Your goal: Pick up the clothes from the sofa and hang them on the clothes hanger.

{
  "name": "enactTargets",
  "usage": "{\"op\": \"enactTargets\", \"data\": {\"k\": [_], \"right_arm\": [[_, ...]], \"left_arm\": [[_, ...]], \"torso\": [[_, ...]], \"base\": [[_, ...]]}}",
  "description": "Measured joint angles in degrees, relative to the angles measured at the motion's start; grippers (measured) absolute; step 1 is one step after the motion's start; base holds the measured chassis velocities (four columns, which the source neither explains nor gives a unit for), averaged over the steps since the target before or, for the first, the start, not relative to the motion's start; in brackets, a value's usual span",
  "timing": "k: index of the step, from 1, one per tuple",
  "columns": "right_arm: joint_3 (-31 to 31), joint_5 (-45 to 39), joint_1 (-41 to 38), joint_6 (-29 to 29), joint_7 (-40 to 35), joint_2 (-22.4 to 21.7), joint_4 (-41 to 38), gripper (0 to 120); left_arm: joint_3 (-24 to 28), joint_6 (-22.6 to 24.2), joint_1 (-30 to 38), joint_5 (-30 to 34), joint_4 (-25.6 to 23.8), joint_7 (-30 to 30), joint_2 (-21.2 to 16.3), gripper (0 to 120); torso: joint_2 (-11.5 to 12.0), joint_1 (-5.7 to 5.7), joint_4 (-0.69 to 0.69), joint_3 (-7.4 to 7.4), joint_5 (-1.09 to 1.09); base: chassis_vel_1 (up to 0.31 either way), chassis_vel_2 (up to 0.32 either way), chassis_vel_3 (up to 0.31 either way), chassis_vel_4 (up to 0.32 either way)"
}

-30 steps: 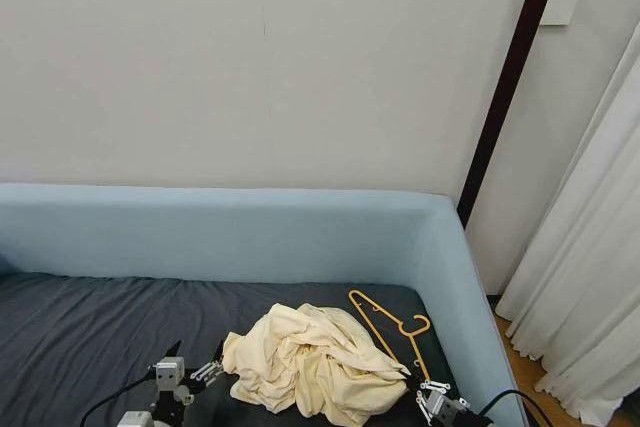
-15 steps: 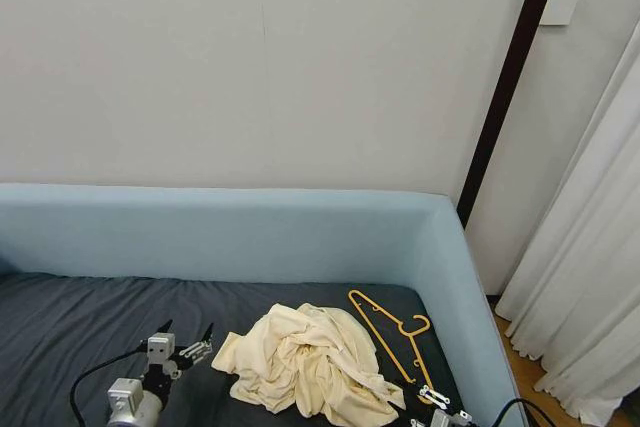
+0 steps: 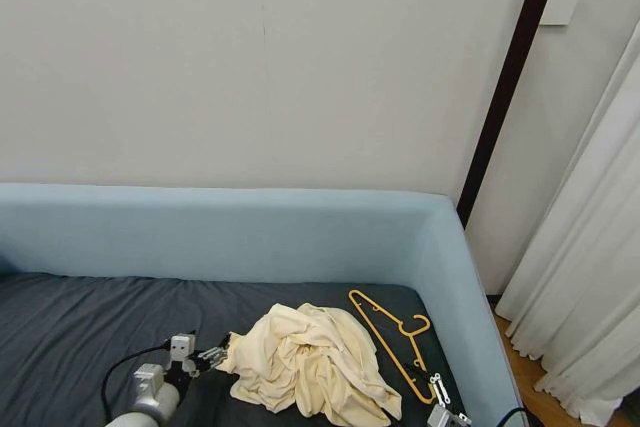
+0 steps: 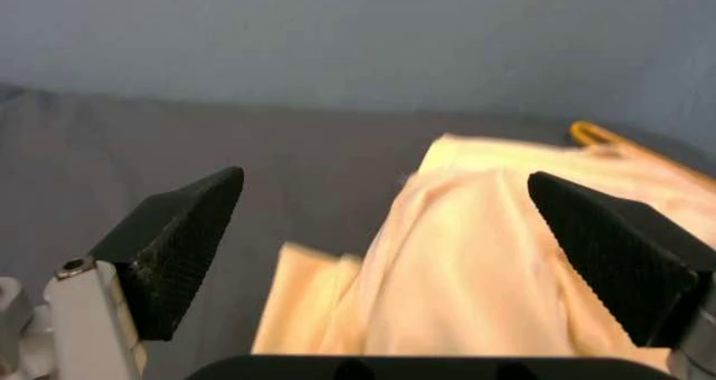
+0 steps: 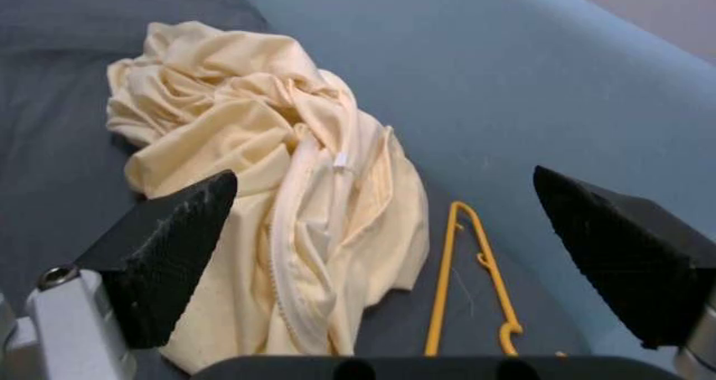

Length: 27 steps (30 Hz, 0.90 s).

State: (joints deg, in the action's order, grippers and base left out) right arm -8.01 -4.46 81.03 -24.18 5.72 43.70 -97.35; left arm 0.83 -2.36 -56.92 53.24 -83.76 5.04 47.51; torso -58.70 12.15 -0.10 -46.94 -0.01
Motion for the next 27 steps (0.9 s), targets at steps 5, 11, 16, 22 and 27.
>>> {"op": "enactTargets", "data": {"k": [5,11,16,22,27], "right_arm": [[-2.0,0.5,2.2,0.6,-1.4,0.1,0.0,100],[-3.8,0.9,4.2,1.1,-2.6,0.3,-0.3,100],[-4.0,0.8,4.3,1.8,-3.6,0.1,-0.6,100],[-4.0,0.4,4.3,2.8,-4.7,-0.7,-1.3,100],[-4.5,0.1,4.7,3.2,-5.4,-1.3,-1.5,100]], "left_arm": [[4.4,0.5,10.6,6.6,9.3,-1.6,4.3,100],[7.7,6.2,18.4,8.8,19.2,-3.0,8.4,99],[11.5,8.7,22.3,7.5,27.2,-5.3,13.4,99],[13.5,9.2,23.7,4.9,32.0,-5.7,16.6,98],[13.4,9.3,23.5,3.7,33.4,-5.6,17.7,97]], "torso": [[0.0,0.01,0.01,-0.01,0.01],[0.0,0.01,0.04,0.0,0.0],[0.0,0.01,0.02,0.0,0.0],[0.0,0.01,0.02,0.0,0.01],[0.0,0.01,0.02,0.0,0.01]], "base": [[0.0,0.0,0.0,0.0],[0.0,0.0,0.0,0.0],[0.0,0.0,0.0,0.0],[0.0,0.0,0.0,0.0],[0.0,0.0,0.0,0.0]]}}
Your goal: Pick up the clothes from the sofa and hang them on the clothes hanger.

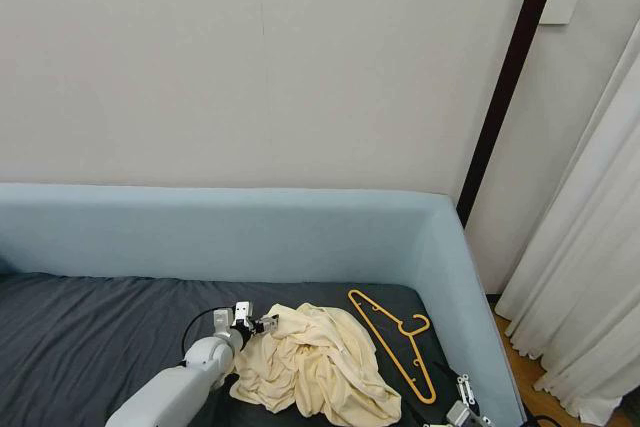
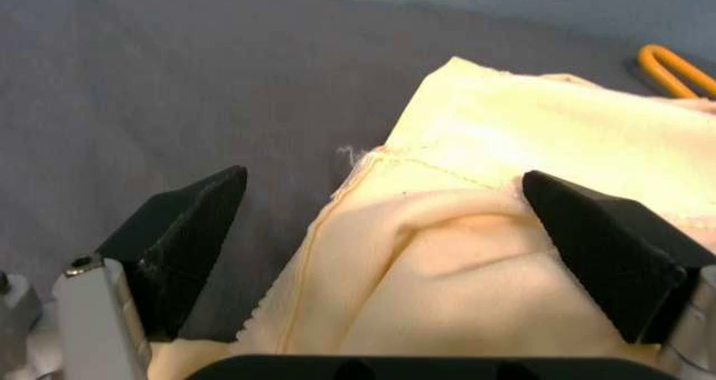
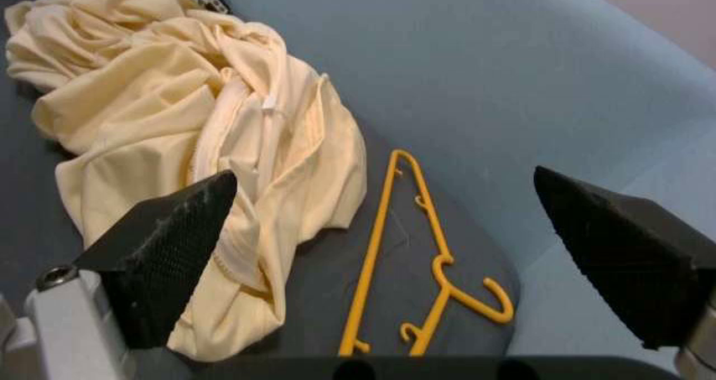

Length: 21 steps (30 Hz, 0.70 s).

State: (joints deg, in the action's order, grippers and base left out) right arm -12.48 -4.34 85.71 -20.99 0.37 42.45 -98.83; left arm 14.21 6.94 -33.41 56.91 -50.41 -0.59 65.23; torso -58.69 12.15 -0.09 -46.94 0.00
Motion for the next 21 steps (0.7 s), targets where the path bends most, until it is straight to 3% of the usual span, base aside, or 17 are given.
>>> {"op": "enactTargets", "data": {"k": [6,13,21], "right_arm": [[0.4,0.0,0.1,0.7,-0.7,0.0,-0.3,100],[0.9,-0.1,-0.9,1.3,-1.5,-0.1,-0.2,100],[1.2,0.0,-1.0,1.3,-1.5,-0.1,0.1,100]], "left_arm": [[-0.4,0.1,-0.6,-0.5,-0.1,0.3,0.1,81],[-0.3,0.1,-0.9,-0.9,-0.1,1.1,-0.1,51],[-0.5,-0.6,-1.0,-0.9,-0.9,1.4,-0.3,25]], "torso": [[0.0,-0.01,0.0,0.0,0.0],[0.0,-0.01,0.0,0.0,0.0],[0.0,-0.01,-0.01,0.0,0.01]], "base": [[0.0,0.0,0.0,0.0],[0.0,0.0,0.0,0.0],[0.0,0.0,0.0,0.0]]}}
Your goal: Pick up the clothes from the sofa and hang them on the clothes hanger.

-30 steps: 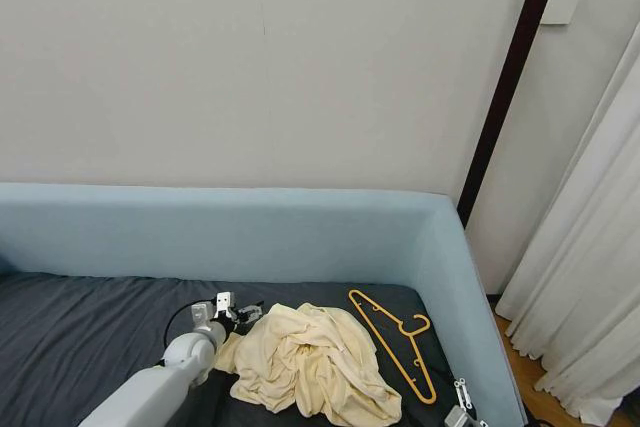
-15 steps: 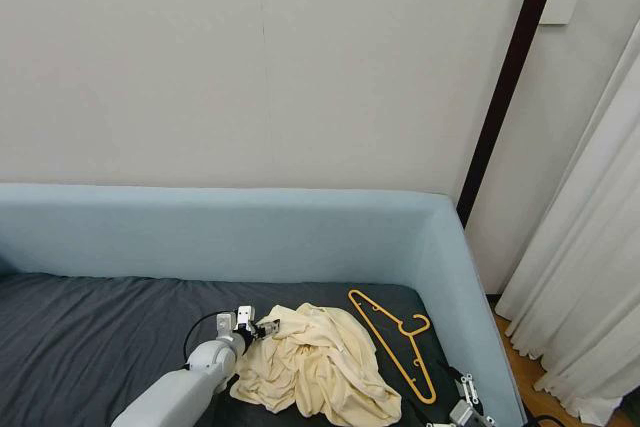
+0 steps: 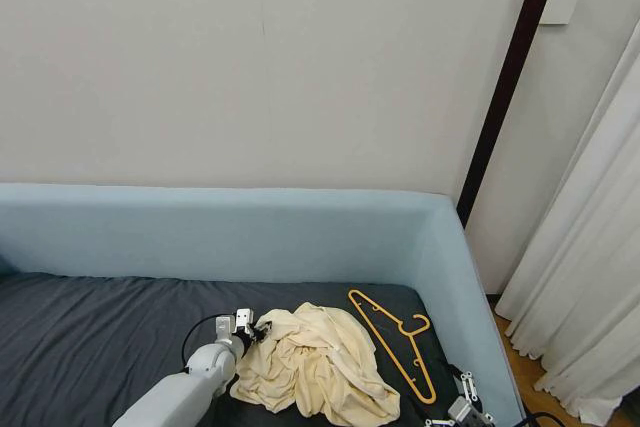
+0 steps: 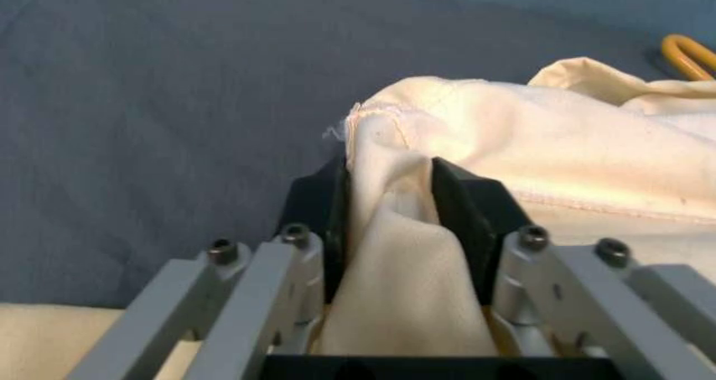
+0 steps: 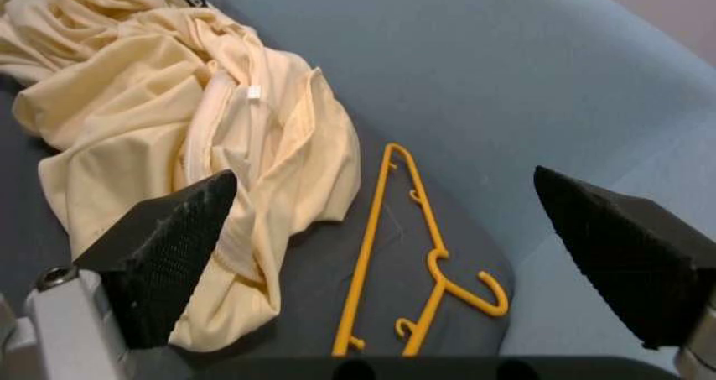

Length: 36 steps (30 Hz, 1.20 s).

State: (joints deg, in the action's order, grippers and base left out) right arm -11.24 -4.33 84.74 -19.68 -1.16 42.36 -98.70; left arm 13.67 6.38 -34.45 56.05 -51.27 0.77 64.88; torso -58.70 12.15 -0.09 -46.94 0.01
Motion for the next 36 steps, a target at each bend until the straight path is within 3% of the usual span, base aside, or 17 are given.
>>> {"op": "enactTargets", "data": {"k": [6,10,15,20,21,22,25,26,32,36], "right_arm": [[0.4,0.0,-0.4,0.0,-0.4,0.4,0.3,100],[0.8,-2.4,-0.5,1.1,-1.9,1.3,-0.5,100],[2.0,-13.1,-0.5,6.9,-5.4,2.6,-5.1,100],[3.7,-35.2,-1.4,19.0,-11.7,4.7,-15.2,100],[3.7,-35.2,-1.4,19.0,-11.7,4.7,-15.2,100],[3.8,-44.9,-2.4,24.9,-15.6,6.1,-18.3,100],[4.0,-61.8,-5.9,33.4,-23.1,10.4,-20.7,100],[4.0,-61.8,-5.9,33.4,-23.1,10.4,-20.7,100],[4.0,-71.0,-12.1,35.3,-24.2,20.0,-11.6,100],[3.5,-71.7,-13.7,35.8,-24.1,22.5,-6.5,100]], "left_arm": [[0.0,-0.5,-0.7,0.0,-1.9,0.3,-1.5,1],[-0.7,-1.5,-1.7,-0.6,-3.6,0.5,-2.7,0],[-2.9,-4.0,-4.1,-0.7,-8.8,0.4,-6.2,0],[-8.5,-5.8,-9.5,0.0,-18.9,0.8,-11.3,0],[-8.5,-5.8,-9.5,0.0,-18.9,0.8,-11.3,0],[-10.1,-5.8,-11.6,0.2,-22.2,0.9,-12.9,0],[-12.5,-6.0,-15.8,0.3,-27.8,1.0,-16.0,0],[-12.5,-6.0,-15.8,0.3,-27.8,1.0,-16.0,0],[-13.1,-6.5,-18.6,-1.2,-32.5,1.6,-18.0,0],[-13.0,-6.4,-18.7,-1.3,-33.7,1.9,-18.4,0]], "torso": [[0.0,0.0,0.0,0.0,0.0],[0.0,0.0,0.0,0.0,0.0],[0.0,0.0,0.0,0.0,0.02],[0.0,0.0,0.01,0.0,0.02],[0.0,0.0,0.01,0.0,0.02],[0.0,0.0,-0.01,0.01,0.04],[0.0,0.0,0.03,0.01,0.01],[0.0,0.0,0.03,0.01,0.01],[0.0,0.0,0.0,0.0,0.01],[0.0,0.0,0.0,0.0,0.01]], "base": [[0.0,0.0,0.0,0.0],[0.0,0.0,0.0,0.0],[0.0,0.0,0.0,0.0],[0.0,0.0,0.0,0.0],[0.0,0.0,0.0,0.0],[0.0,0.0,0.0,0.0],[0.0,0.0,0.0,0.0],[0.0,0.0,0.0,0.0],[0.0,0.0,0.0,0.0],[0.0,0.0,0.0,0.0]]}}
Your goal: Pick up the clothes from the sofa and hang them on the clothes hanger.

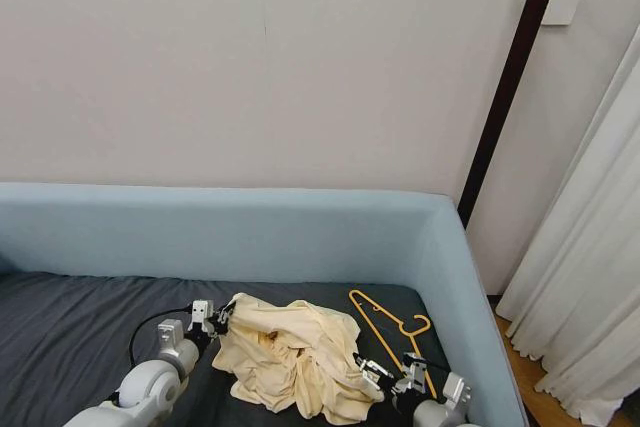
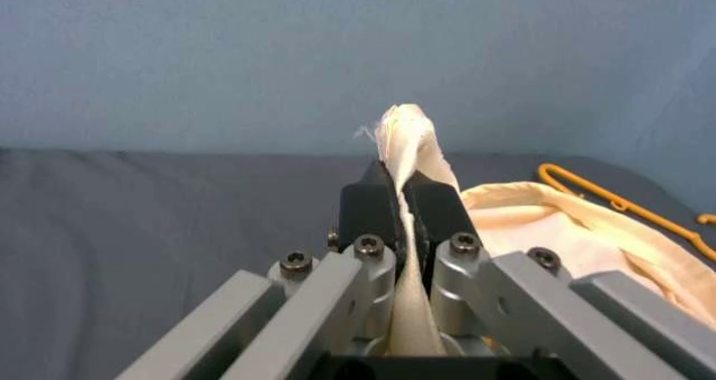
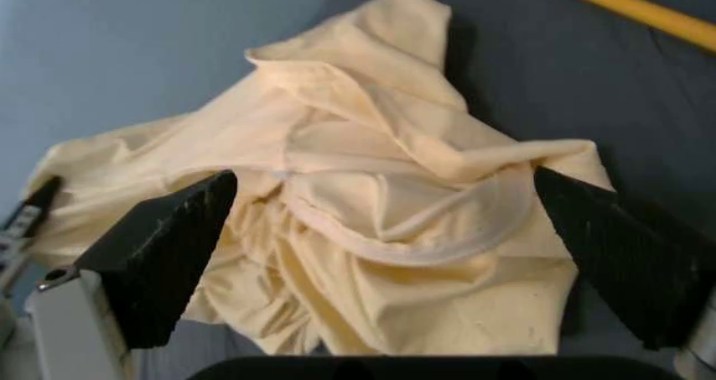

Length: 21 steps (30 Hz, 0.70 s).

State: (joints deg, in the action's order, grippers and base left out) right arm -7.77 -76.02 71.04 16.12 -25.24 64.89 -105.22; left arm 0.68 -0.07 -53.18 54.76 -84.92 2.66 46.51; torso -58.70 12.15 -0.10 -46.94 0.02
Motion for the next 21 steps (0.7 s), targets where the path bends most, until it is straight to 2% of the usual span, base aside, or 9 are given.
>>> {"op": "enactTargets", "data": {"k": [8,10,13,21], "right_arm": [[0.5,2.5,-0.1,1.1,1.3,1.9,4.9,100],[0.6,3.3,-0.1,1.1,1.4,2.3,5.1,98],[0.6,4.7,-1.0,1.0,1.3,4.3,6.6,84],[1.1,6.6,-2.5,1.0,1.7,5.6,9.9,79]], "left_arm": [[0.0,0.4,-0.1,-0.5,-0.5,0.6,0.3,0],[0.0,0.4,-0.2,-0.5,-0.4,0.6,0.4,0],[0.1,0.4,-0.3,-0.9,0.1,0.6,0.8,0],[0.4,0.4,0.0,-0.9,0.3,0.5,1.0,0]], "torso": [[0.0,0.0,0.0,0.0,-0.01],[0.0,0.0,0.0,0.0,0.0],[0.0,0.0,0.01,0.0,-0.01],[0.0,0.0,0.0,0.0,-0.01]], "base": [[0.0,0.0,0.0,0.0],[0.0,0.0,0.0,0.0],[0.0,0.0,0.0,0.0],[0.0,0.0,0.0,0.0]]}}
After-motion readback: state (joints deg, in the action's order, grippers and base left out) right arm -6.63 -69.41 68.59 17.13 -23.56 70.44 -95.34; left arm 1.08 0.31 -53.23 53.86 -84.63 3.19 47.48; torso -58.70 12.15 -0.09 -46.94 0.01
